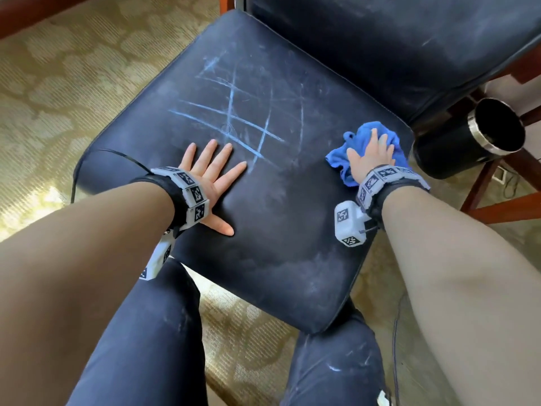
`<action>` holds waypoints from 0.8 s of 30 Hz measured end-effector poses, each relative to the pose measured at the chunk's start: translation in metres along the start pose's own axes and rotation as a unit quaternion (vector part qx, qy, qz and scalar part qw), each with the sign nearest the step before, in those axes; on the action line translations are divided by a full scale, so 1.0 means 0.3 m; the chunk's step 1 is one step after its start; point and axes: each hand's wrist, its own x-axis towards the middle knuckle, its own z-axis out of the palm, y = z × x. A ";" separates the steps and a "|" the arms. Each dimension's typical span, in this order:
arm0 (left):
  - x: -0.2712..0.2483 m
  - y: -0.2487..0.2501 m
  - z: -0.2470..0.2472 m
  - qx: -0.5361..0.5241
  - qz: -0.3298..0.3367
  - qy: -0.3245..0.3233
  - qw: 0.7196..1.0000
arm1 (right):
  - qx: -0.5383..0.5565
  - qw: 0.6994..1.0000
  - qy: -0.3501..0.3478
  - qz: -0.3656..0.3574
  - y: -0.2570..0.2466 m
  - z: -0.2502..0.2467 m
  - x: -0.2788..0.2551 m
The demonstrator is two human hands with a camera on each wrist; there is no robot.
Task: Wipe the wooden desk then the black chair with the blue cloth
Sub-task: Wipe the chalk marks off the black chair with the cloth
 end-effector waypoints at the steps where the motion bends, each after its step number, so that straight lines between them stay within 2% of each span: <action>1: 0.002 -0.002 0.002 0.000 0.000 0.002 1.000 | 0.009 1.000 -0.008 0.025 0.026 -0.003 -0.002; 3: 0.006 -0.008 0.005 -0.002 -0.002 0.009 1.000 | -0.012 0.999 -0.021 0.037 0.064 0.003 -0.045; 5: 0.011 -0.017 0.004 0.004 -0.003 0.021 1.000 | -0.052 0.998 -0.028 0.003 0.070 0.022 -0.124; 7: 0.013 -0.030 0.004 0.006 0.003 0.031 1.000 | -0.072 0.993 -0.055 -0.074 0.035 0.050 -0.218; 10: 0.017 -0.042 0.001 -0.006 0.015 0.040 0.999 | -0.111 0.962 -0.105 -0.225 -0.067 0.089 -0.307; 13: 0.025 -0.051 0.000 0.000 0.013 0.040 0.999 | -0.109 0.942 -0.120 -0.295 -0.138 0.085 -0.247; 15: 0.024 -0.051 -0.008 0.016 0.009 0.033 0.999 | -0.084 0.953 -0.102 -0.274 -0.131 0.066 -0.158; 18: 0.022 -0.048 -0.012 0.041 0.011 0.020 0.999 | -0.028 0.993 -0.024 -0.108 -0.033 0.019 -0.029; 20: 0.019 -0.052 -0.014 0.043 0.012 0.012 0.999 | 0.003 1.000 -0.017 -0.012 0.054 -0.006 -0.005; 22: 0.019 -0.052 -0.020 0.034 0.012 0.007 0.999 | 0.015 0.999 -0.033 0.011 0.120 -0.011 -0.052; 24: 0.021 -0.056 -0.017 0.048 0.014 0.011 0.999 | 0.004 0.999 -0.048 -0.006 0.146 0.007 -0.143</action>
